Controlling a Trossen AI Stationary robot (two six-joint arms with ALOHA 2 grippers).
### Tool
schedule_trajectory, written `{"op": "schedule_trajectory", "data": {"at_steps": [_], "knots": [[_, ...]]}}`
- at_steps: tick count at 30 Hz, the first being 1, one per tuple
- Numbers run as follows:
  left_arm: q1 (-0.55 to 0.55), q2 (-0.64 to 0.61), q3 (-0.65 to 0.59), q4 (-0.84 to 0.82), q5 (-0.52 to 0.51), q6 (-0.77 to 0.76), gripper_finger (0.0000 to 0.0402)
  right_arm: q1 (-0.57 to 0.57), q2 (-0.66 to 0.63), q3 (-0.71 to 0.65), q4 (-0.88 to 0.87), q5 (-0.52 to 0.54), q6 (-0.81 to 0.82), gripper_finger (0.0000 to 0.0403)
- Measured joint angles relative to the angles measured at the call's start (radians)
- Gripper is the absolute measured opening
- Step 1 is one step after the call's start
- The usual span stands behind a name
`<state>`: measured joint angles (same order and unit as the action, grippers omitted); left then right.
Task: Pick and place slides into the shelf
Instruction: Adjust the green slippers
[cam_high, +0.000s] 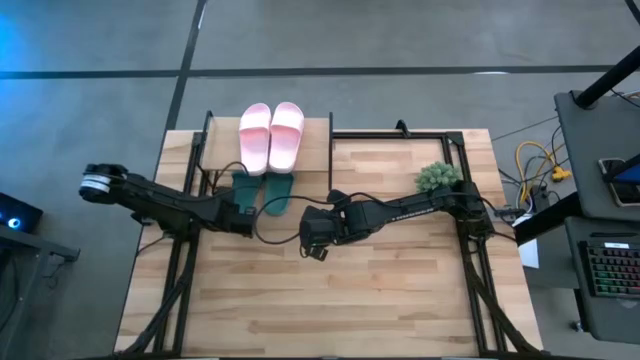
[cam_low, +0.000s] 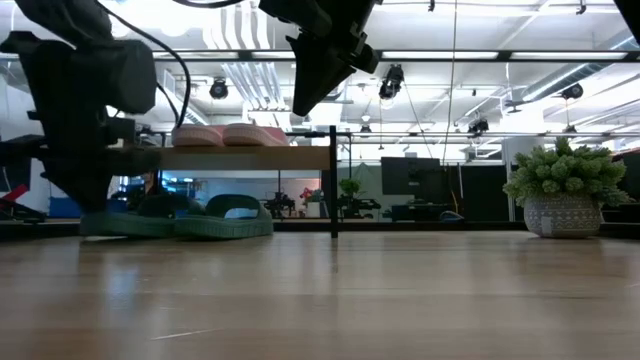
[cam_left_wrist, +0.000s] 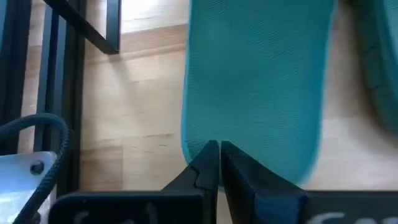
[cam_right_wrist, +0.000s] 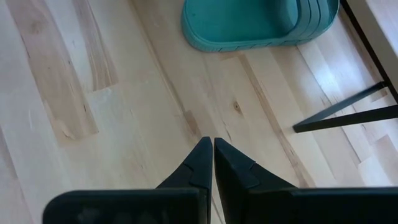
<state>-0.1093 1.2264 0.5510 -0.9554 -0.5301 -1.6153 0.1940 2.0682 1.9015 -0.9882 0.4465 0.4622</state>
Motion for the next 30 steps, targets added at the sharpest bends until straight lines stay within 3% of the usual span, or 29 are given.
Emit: {"op": "schedule_trajectory", "data": {"at_steps": [9,24,30], "knots": [[-0.002,-0.091,0.033,-0.019,0.003,0.048,0.0004,0.000,0.000,0.000,0.002,0.000,-0.002,0.0009],[-0.011,-0.124,0.022,-0.069,0.208,0.050,0.0004,0.000,0.000,-0.004,0.001,0.000,0.001,0.0009],[-0.015,-0.168,0.041,-0.098,0.164,0.031,0.0004,-0.001,0.000,-0.009,0.002,0.002,0.000,0.0009]]}}
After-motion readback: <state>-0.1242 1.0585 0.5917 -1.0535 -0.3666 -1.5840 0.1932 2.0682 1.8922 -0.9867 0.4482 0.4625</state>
